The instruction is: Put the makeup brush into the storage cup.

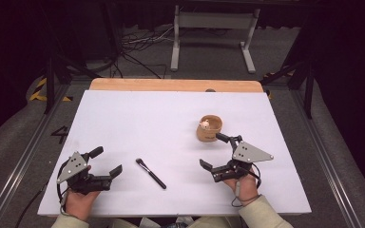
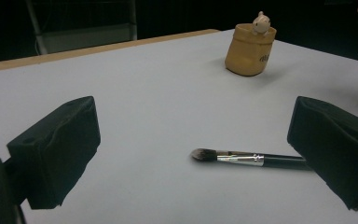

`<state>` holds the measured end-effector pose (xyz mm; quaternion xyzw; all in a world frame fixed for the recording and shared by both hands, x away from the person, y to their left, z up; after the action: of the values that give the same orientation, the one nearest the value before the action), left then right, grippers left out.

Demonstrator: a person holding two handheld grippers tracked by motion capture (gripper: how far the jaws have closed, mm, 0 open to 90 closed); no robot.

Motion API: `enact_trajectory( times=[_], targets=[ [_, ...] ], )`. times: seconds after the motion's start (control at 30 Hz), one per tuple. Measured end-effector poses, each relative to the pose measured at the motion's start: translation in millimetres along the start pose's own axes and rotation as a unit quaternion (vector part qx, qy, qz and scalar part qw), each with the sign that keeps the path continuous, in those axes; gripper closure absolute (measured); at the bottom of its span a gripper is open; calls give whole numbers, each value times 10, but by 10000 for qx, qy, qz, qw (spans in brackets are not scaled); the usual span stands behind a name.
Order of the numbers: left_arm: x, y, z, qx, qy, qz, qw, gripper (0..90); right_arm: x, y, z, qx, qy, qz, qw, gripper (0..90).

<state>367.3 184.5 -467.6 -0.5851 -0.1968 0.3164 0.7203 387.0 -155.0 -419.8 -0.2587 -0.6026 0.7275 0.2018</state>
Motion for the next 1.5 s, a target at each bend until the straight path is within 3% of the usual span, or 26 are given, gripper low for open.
enact_trajectory(
  times=[0.2, 0.33, 0.43, 0.47, 0.5, 0.57, 0.63, 0.73, 0.77, 0.9, 1.03, 1.3, 1.37, 1.5],
  targets=[
    [2, -3, 0, -4, 0, 4, 10000, 31, 40, -35, -60, 98, -125, -66, 9999, 4],
    [-1, -3, 1, -1, 1, 2, 10000, 31, 86, -56, -113, 514, -282, -96, 9982, 22],
    [-1, -3, 3, 0, 3, 11, 10000, 31, 135, -79, -174, 940, -496, -90, 9943, 42],
    [-2, -6, 5, -4, 1, 9, 10000, 31, 135, -79, -174, 940, -496, -90, 9943, 42],
    [-7, -7, 4, -4, 10, 14, 10000, 31, 178, -94, -222, 1299, -616, -55, 9896, 47],
    [-8, -7, 2, -1, 9, 8, 10000, 32, 191, -101, -236, 1378, -644, -32, 9884, 49],
    [-8, -9, -3, -3, 17, 2, 10000, 31, 228, -129, -282, 1663, -669, 115, 9837, 49],
    [-7, -8, -6, 1, 23, 2, 10000, 32, 257, -165, -325, 1870, -704, 266, 9795, 49],
    [-7, -8, -6, 1, 23, 2, 10000, 31, 257, -165, -325, 1870, -704, 266, 9795, 49],
    [-6, -5, 0, 11, 26, 24, 10000, 32, 325, -210, -421, 2224, -825, 470, 9703, 49],
    [-8, 1, 17, 14, 15, 29, 10000, 35, 409, -214, -522, 2410, -953, 617, 9638, 49],
    [5, 23, 95, 7, -63, 63, 10000, 35, 560, -248, -708, 2515, -1196, 751, 9575, 49],
    [10, 32, 121, 7, -99, 87, 9999, 35, 599, -247, -766, 2588, -1268, 804, 9542, 51],
    [18, 35, 144, -13, -121, 97, 9999, 35, 658, -227, -859, 2851, -1384, 868, 9445, 58]
  ],
)
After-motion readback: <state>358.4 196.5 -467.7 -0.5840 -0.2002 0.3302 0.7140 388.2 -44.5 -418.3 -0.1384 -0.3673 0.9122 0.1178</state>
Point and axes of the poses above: each handheld gripper's, and its own axes: z roughly backward along the jaws, y roughly out of its underside, x roughly to its left, the point moved 8 cm from there along -z, roughly forward along the jaws, and after that the axes turned 3 degrees about y, right-handed, at the moved point
